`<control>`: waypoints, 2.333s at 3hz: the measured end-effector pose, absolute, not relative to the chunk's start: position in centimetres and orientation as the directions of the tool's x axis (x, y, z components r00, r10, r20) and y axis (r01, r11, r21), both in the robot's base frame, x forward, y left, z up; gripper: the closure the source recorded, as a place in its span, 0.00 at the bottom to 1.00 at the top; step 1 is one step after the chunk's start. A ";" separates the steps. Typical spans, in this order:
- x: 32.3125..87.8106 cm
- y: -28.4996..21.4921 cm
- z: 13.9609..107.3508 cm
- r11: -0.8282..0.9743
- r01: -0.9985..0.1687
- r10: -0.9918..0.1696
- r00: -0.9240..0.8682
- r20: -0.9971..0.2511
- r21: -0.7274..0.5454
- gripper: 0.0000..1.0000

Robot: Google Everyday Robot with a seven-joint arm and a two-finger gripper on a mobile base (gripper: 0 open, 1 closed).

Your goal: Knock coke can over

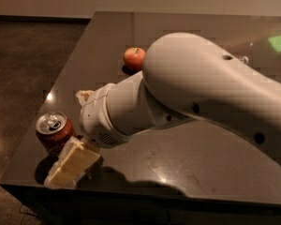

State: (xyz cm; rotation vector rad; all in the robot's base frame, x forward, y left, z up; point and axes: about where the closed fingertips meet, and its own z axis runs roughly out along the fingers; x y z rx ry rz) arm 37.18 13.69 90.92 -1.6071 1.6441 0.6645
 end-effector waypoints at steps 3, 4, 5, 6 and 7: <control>38.9 16.3 90.3 0.100 -0.990 -0.612 0.021 -0.791 -0.103 0.41; 39.1 16.2 90.6 0.101 -0.990 -0.612 0.017 -0.791 -0.100 0.64; 40.2 15.5 92.0 0.086 -0.992 -0.631 0.020 -0.775 -0.095 0.87; 41.9 14.2 93.8 0.069 -0.993 -0.671 0.027 -0.741 -0.099 1.00; 44.0 13.0 95.1 0.046 -0.994 -0.731 0.036 -0.681 -0.102 1.00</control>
Offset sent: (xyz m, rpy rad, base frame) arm 0.0219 0.0330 -0.0128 -0.0025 0.0360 -0.0219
